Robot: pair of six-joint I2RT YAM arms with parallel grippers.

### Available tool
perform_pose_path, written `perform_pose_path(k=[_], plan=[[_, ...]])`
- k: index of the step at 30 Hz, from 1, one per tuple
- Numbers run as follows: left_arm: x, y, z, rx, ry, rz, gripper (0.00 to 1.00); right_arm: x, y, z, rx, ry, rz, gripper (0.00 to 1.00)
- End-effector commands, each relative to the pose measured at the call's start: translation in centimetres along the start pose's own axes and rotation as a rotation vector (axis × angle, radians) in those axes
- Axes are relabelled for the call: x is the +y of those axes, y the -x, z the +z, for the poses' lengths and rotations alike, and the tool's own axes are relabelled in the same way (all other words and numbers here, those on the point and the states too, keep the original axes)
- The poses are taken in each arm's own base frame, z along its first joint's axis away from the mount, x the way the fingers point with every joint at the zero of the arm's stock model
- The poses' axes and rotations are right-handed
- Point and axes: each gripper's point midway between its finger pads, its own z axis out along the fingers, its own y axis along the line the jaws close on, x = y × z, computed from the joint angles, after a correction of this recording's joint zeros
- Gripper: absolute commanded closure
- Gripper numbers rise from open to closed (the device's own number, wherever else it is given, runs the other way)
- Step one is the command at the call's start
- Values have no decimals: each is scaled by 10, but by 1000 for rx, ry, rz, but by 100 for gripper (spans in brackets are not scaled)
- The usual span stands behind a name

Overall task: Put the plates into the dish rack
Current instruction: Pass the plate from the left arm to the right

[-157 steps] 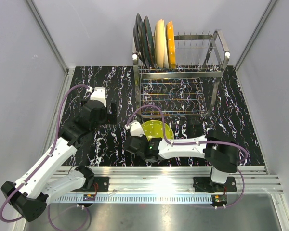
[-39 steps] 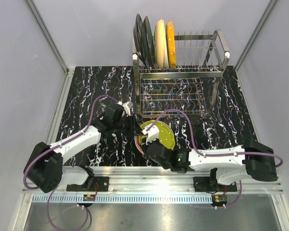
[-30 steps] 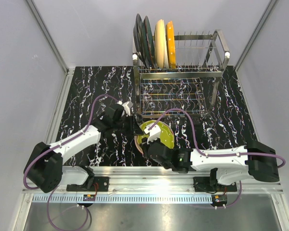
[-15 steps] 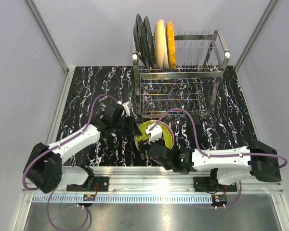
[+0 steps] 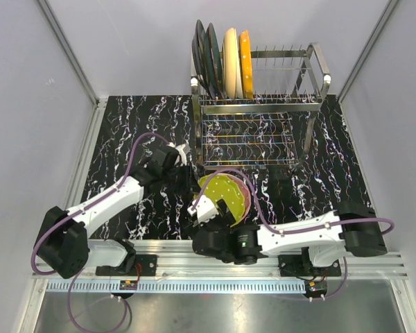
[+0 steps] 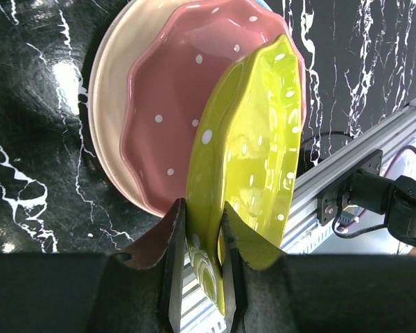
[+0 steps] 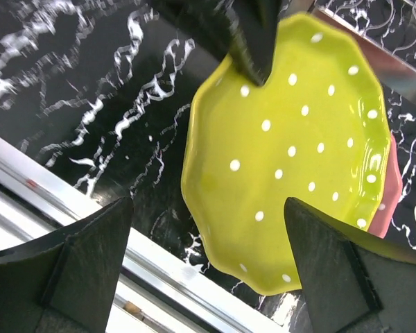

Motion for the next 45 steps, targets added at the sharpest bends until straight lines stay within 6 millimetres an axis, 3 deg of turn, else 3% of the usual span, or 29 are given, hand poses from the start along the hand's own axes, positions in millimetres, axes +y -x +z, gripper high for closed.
perform_pose_path(k=[1,7,15,25,33,37,38,40,42,43,44,45], plan=[[-49,33,-26,-110,-146,59,84,-10,2,4,-13,-128,-17,2],[-52,34,-33,-116,-152,61,83,-21,-6,5,-16,-189,-8,4],[-59,35,-43,-122,-165,62,83,-20,-23,16,31,-258,-91,6],[-71,36,-57,-128,-195,71,82,-27,-8,8,12,-298,-35,20],[-81,32,-69,-94,-228,84,76,-35,0,-2,0,-361,-69,32],[-80,33,-68,-97,-214,96,74,-38,9,-10,-31,-395,-92,46],[-79,33,-68,-99,-212,95,74,-36,15,-11,-48,-400,-58,53],[-79,33,-66,-91,-216,95,73,-45,16,-17,-50,-444,-121,58],[-79,32,-64,-84,-216,92,73,-43,23,-21,-76,-465,-64,65],[-79,32,-63,-76,-216,90,73,-54,20,-26,-64,-510,-156,68],[-79,31,-63,-73,-219,91,72,-50,26,-28,-98,-515,-58,69],[-79,31,-62,-73,-217,91,72,-64,28,-37,-84,-557,-140,75]])
